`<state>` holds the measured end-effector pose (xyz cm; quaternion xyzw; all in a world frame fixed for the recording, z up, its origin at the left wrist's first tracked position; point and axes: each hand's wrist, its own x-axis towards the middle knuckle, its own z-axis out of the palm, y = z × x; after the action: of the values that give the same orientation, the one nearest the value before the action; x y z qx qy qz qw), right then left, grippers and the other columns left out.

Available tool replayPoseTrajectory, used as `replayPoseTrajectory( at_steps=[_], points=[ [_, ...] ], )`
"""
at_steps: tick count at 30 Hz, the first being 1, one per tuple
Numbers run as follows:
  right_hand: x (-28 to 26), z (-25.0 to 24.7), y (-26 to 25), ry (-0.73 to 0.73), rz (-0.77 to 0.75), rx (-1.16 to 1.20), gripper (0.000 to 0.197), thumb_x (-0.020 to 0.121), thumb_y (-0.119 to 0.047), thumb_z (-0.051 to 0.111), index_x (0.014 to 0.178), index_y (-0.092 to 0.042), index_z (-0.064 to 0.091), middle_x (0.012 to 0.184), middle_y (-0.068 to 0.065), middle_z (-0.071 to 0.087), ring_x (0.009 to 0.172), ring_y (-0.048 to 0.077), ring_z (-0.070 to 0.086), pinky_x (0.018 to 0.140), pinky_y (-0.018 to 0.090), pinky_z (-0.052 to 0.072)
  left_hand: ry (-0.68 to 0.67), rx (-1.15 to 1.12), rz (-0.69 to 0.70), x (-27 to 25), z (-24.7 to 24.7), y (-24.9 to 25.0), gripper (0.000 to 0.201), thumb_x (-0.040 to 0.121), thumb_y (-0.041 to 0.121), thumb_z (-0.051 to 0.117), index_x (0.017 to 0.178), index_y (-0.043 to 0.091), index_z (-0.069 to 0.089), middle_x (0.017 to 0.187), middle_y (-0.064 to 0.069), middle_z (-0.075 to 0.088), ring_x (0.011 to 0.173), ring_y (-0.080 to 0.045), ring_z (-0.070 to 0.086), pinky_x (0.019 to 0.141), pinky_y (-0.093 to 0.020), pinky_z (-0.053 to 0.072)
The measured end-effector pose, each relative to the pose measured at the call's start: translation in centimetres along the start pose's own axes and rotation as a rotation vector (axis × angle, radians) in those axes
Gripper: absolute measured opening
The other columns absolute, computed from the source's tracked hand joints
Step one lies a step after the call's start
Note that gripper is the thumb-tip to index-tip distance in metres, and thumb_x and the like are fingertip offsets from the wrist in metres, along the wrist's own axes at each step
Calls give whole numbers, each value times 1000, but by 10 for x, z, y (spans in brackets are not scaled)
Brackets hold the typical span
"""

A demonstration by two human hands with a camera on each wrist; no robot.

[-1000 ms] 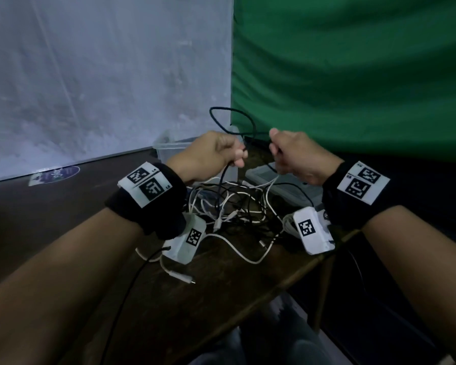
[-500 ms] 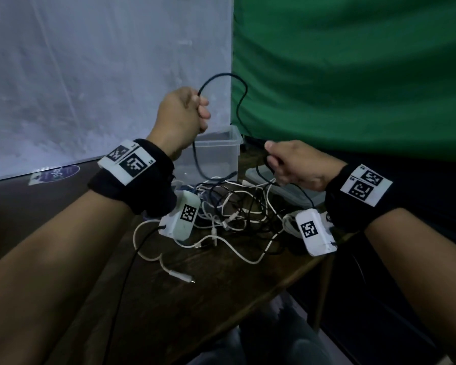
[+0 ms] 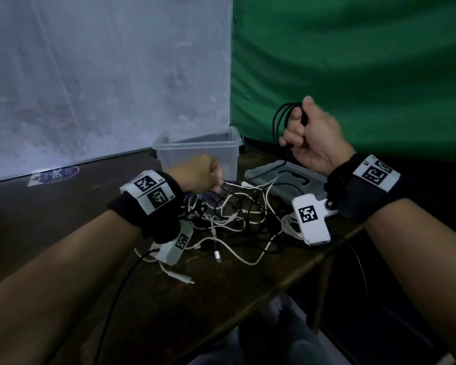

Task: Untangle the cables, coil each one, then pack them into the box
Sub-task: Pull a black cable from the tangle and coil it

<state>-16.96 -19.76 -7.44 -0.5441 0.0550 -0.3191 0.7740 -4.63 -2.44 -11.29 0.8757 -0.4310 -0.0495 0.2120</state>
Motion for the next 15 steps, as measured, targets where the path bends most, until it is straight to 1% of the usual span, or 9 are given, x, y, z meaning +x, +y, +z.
replayPoseTrajectory(
  at_steps=[2, 3, 4, 6, 9, 11, 13, 14, 15],
  points=[
    [2, -1, -2, 23, -17, 75, 40, 104, -35, 27, 72, -15, 41, 54, 2, 58, 50, 16, 56, 52, 26, 47, -169, -18, 20, -2, 3, -1, 18, 91, 7, 55, 77, 19, 57, 74, 5, 68, 71, -9, 61, 68, -18, 47],
    [3, -1, -3, 17, -19, 101, 40, 104, -34, 27, 73, -14, 42, 70, 8, 69, 66, 21, 67, 59, 28, 52, -236, -35, 36, -3, 4, -3, 19, 91, 6, 55, 77, 19, 58, 74, 5, 68, 74, -11, 62, 74, -21, 49],
    [4, -2, -3, 15, -24, 107, 39, 104, -32, 28, 73, -14, 42, 86, 14, 71, 81, 24, 71, 68, 30, 55, -286, -33, 55, -4, 5, -4, 20, 91, 5, 56, 76, 18, 59, 74, 5, 67, 74, -11, 62, 77, -22, 48],
    [6, -2, -2, 35, -38, 82, 35, 104, -27, 32, 75, -13, 45, 104, 17, 67, 95, 24, 68, 80, 32, 53, -327, 76, 94, -5, 3, -4, 15, 90, 8, 58, 79, 18, 62, 74, 10, 64, 73, -7, 58, 77, -19, 44],
    [4, 0, 2, 41, -47, 47, 29, 102, -21, 38, 78, -10, 48, 112, 18, 61, 94, 24, 66, 81, 31, 51, -275, 174, 107, -3, 2, -2, 9, 92, 18, 58, 91, 18, 67, 78, 15, 61, 78, -4, 56, 81, -19, 42],
    [3, 2, 7, 8, -19, 35, 27, 101, -19, 41, 78, -8, 48, 121, 21, 57, 92, 26, 68, 81, 32, 54, -202, 104, 84, 2, 4, 1, 17, 95, 22, 54, 106, 15, 65, 98, 7, 66, 93, -9, 60, 86, -20, 43],
    [-1, 5, 11, -70, 30, 23, 27, 101, -19, 41, 77, -7, 48, 126, 22, 55, 83, 28, 71, 85, 38, 55, -60, -17, 101, 8, 8, 6, 33, 95, 25, 53, 127, 16, 53, 127, -3, 58, 117, -18, 54, 101, -30, 40],
    [-3, 7, 13, -119, 51, 2, 28, 102, -21, 39, 77, -8, 47, 126, 22, 56, 76, 27, 72, 85, 40, 56, 21, -116, 127, 12, 10, 9, 43, 95, 24, 53, 136, 14, 44, 137, -5, 50, 125, -19, 48, 106, -32, 37],
    [-6, 8, 13, -167, 70, -21, 30, 102, -23, 38, 77, -10, 46, 124, 22, 59, 66, 24, 71, 78, 37, 58, 94, -241, 162, 15, 12, 12, 51, 94, 21, 54, 141, 13, 35, 143, -6, 43, 128, -17, 44, 108, -32, 35]
  ],
)
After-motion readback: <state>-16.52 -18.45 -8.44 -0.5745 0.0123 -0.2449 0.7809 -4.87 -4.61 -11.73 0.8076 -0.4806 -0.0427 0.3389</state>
